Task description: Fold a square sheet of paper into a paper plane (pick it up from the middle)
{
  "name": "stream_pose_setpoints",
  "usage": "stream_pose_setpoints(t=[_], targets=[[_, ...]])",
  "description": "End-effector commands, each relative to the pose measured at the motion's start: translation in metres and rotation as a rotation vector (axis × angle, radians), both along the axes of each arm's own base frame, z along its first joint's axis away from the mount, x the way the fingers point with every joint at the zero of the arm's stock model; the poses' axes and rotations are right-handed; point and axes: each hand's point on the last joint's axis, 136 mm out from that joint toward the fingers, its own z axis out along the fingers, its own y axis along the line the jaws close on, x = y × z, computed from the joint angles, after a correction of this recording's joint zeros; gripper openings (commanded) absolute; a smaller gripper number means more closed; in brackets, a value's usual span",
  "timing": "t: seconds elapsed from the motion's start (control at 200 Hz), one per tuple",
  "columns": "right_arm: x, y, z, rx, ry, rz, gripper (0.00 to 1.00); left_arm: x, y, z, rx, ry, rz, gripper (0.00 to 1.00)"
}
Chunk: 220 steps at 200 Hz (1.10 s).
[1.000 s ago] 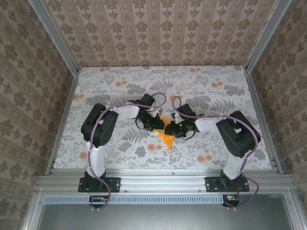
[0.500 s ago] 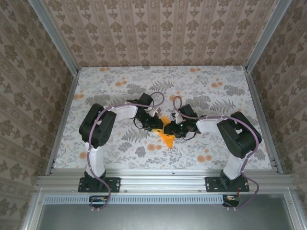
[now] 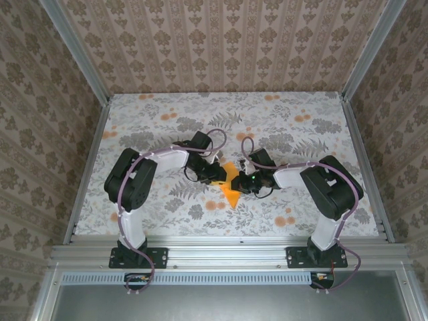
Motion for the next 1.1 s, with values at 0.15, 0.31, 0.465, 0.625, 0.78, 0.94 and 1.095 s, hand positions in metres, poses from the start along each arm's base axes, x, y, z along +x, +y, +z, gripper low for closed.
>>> stream_pose_setpoints(t=[0.15,0.31,0.465,0.625,0.78,0.94,1.095], targets=[[-0.019,-0.008,-0.023,-0.050,0.075,0.003,0.04,-0.014,-0.006,-0.005,0.004,0.022,-0.013,0.23],[-0.020,-0.008,-0.023,-0.044,0.077,0.002,0.00,-0.018,-0.007,-0.011,0.016,0.027,-0.025,0.22],[-0.019,-0.007,-0.022,-0.040,0.075,0.001,0.00,-0.023,-0.007,-0.019,0.031,0.039,-0.042,0.19],[-0.019,-0.006,-0.021,-0.033,0.074,0.000,0.00,-0.028,0.001,-0.032,0.071,0.052,-0.046,0.17],[-0.017,-0.004,-0.017,-0.016,0.068,0.001,0.00,-0.029,0.010,-0.043,0.125,0.048,-0.051,0.16],[-0.014,-0.001,-0.008,0.001,0.052,0.001,0.00,-0.031,0.019,-0.053,0.188,0.043,-0.067,0.16],[-0.010,-0.001,0.008,0.015,0.018,-0.004,0.00,-0.033,0.028,-0.062,0.240,0.043,-0.084,0.16]])
